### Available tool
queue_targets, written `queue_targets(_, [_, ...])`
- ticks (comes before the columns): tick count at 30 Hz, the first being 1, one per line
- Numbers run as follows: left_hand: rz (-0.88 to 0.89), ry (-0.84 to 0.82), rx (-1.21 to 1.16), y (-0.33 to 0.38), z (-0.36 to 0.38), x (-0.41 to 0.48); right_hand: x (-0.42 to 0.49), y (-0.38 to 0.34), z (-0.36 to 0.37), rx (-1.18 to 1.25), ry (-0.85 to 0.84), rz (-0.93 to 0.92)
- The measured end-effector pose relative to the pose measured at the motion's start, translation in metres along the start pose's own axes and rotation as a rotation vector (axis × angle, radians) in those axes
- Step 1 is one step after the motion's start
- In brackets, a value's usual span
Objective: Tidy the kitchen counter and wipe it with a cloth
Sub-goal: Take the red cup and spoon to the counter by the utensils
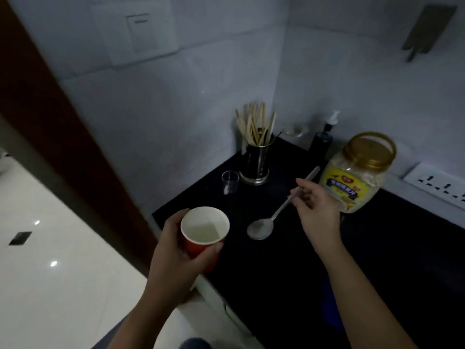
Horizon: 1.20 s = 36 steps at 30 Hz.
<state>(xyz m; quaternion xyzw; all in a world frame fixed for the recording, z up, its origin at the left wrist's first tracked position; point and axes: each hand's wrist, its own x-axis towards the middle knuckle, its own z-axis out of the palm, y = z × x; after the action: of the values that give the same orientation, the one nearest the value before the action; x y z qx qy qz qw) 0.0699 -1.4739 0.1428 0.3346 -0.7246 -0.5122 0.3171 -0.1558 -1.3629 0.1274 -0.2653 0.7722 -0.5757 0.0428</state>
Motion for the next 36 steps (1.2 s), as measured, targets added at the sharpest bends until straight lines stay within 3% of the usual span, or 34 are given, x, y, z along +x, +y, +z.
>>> queue_targets(5, [0.025, -0.090, -0.089, -0.001, 0.006, 0.067, 0.042, -0.001, 0.012, -0.408, 0.126, -0.226])
queue_targets(9, [0.018, -0.132, -0.092, 0.000, 0.005, 0.112, 0.075, 0.001, 0.029, -0.592, 0.094, -0.153])
queue_targets(11, [-0.014, -0.176, -0.104, 0.000, 0.008, 0.130, 0.093, 0.000, 0.040, -0.578, 0.079, -0.069])
queue_targets(22, [-0.023, -0.258, -0.157, -0.005, 0.021, 0.187, 0.182, -0.023, 0.086, -0.264, -0.136, 0.018])
queue_targets(36, [-0.067, -0.245, -0.088, -0.026, 0.030, 0.200, 0.212, 0.000, 0.102, -0.418, -0.090, 0.050])
